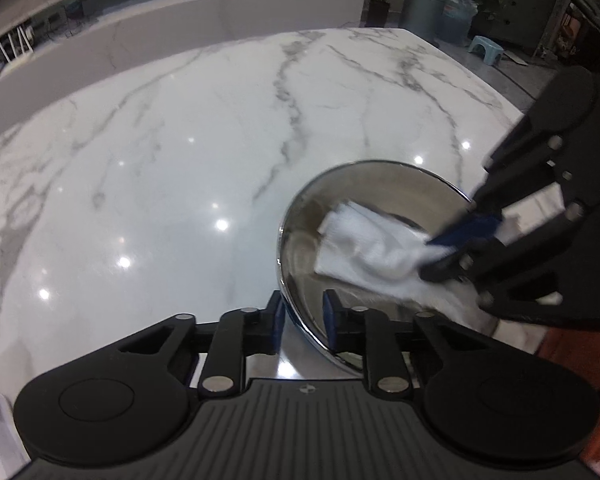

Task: Clean bowl
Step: 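Hold the bowl rim with the left gripper while the right gripper wipes the towel around inside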

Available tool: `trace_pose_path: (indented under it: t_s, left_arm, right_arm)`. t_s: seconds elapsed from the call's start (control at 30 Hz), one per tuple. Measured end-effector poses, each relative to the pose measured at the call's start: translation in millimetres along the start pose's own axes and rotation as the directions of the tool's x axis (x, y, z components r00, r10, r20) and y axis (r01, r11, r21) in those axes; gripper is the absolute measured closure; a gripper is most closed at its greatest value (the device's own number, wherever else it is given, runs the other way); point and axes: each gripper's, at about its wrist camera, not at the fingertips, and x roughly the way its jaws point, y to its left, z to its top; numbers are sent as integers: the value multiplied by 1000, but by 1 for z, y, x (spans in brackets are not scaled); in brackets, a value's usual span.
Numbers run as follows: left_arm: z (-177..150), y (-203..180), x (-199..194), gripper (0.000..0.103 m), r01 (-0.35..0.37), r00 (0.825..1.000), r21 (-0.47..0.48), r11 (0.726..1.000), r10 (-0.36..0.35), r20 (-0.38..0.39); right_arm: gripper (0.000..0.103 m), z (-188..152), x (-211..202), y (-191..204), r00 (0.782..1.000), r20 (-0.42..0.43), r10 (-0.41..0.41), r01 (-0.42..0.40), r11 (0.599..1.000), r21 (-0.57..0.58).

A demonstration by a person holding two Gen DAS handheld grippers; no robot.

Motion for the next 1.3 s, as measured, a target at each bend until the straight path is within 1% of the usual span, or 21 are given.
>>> trace_pose_path:
  t_s: [0.1,0.23,0.3,0.37,0.4,0.5,0.6,0.63,0.73,0.77,0.83,0.87,0.9,0.93,1.03,1.1,1.17,1.23,1.3]
  left_arm:
    - [4,2,2,91,-6,1000,-11,1000,6,5]
    - [5,1,3,91,-9,1000,-6,1000,9,10]
    - [5,1,3,91,-10,1000,-1,1000,10,11]
    - [5,1,3,91,-10,1000,5,1000,10,13]
    - [5,1,3,91,-10,1000,8,1000,10,14]
    - [4,1,3,91,-11,1000,15,1000,11,14]
    - [4,0,3,91,-8,1000,22,1000,8,12]
    - [4,-1,3,90,-11,1000,27,1000,10,11]
    - [4,-3,3,90,-16,1000,34,999,15,10]
    - [4,-3,3,90,-15,1000,31,999,15,9]
    - [4,-3,3,86,-10,1000,22,1000,10,-9]
    - [2,-3,3,84,5,1000,21,1000,-4,-27]
    - [1,-3,3,78,13,999,20,1000,-13,-34]
    - [-1,-4,4,73,31,998,20,999,-30,-50]
    - [-5,-7,0,72,42,998,38,998,-40,-48]
    - [-6,-7,-2,72,44,998,43,998,-42,-47]
    - [-7,-8,-4,75,36,999,54,998,-34,-36]
    - [-5,-6,-4,83,28,999,48,998,-27,-25]
    - [-3,-6,-3,86,13,1000,49,999,-12,-18]
  right_arm:
    - [95,-2,0,1,997,6,77,-77,996,36]
    - [94,-3,-1,0,978,31,208,-210,974,82]
    - [94,-3,0,0,971,24,238,-239,967,83]
    - [94,-2,2,0,971,10,240,-240,967,81]
    - [94,-2,2,-1,971,3,237,-237,968,78]
    - [94,1,4,1,981,-22,195,-194,980,46]
    - [95,4,2,9,998,-36,54,-55,998,-38]
    - [95,5,2,11,999,-31,7,-9,998,-61]
    - [95,7,1,17,997,-20,-80,77,992,-101]
    - [95,7,1,18,996,-19,-88,85,991,-105]
    - [95,6,1,18,996,-16,-84,82,991,-104]
    - [95,5,0,17,997,-15,-79,77,992,-98]
    - [95,5,0,16,997,-13,-74,72,993,-91]
    - [95,4,-1,13,998,-11,-67,66,995,-79]
    - [95,3,-2,9,999,-6,-49,49,997,-52]
    - [95,3,-2,8,999,-4,-44,44,998,-46]
    - [95,3,-2,9,999,-2,-43,43,998,-44]
    - [95,3,-2,9,999,-4,-44,43,998,-46]
    - [95,2,-1,7,999,-7,-36,36,999,-40]
